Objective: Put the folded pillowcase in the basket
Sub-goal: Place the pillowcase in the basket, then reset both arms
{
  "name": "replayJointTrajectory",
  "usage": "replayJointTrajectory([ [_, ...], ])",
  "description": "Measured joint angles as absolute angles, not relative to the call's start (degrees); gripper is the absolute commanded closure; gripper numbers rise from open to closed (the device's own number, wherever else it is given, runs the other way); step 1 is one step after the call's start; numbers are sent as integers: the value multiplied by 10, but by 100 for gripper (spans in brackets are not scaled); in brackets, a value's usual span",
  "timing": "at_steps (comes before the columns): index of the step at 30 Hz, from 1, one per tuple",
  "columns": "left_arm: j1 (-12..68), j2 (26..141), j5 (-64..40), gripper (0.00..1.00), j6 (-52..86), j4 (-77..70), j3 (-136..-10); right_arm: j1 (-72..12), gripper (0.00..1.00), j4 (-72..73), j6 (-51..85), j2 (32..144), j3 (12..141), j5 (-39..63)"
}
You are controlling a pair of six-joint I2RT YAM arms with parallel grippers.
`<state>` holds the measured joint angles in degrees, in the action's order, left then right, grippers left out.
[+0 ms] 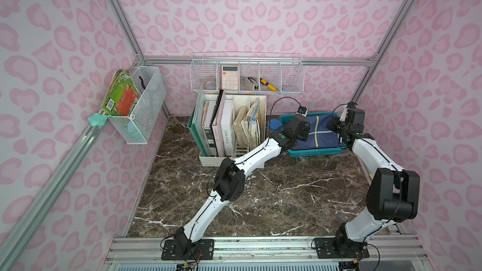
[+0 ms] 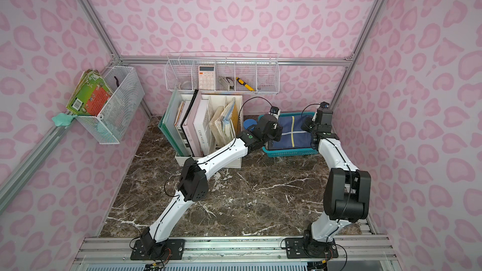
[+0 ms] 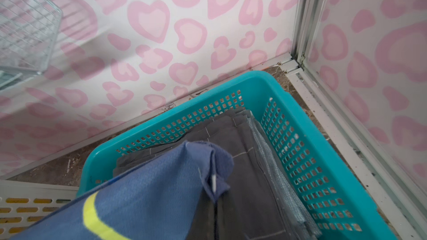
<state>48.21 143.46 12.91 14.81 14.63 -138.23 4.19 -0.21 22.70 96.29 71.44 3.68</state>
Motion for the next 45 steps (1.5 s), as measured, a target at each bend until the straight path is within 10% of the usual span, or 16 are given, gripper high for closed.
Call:
replayJointTrajectory([
  [13, 455, 1496, 123, 79, 154, 128, -1420, 42, 82, -12, 223, 1073, 788, 40],
  [23, 450, 1494, 96, 48, 158, 124, -1423, 43, 30, -15, 223, 1068, 802, 19],
  [45, 537, 1193, 101, 12, 116, 46, -1132, 4, 13, 15, 255, 690, 611, 6],
])
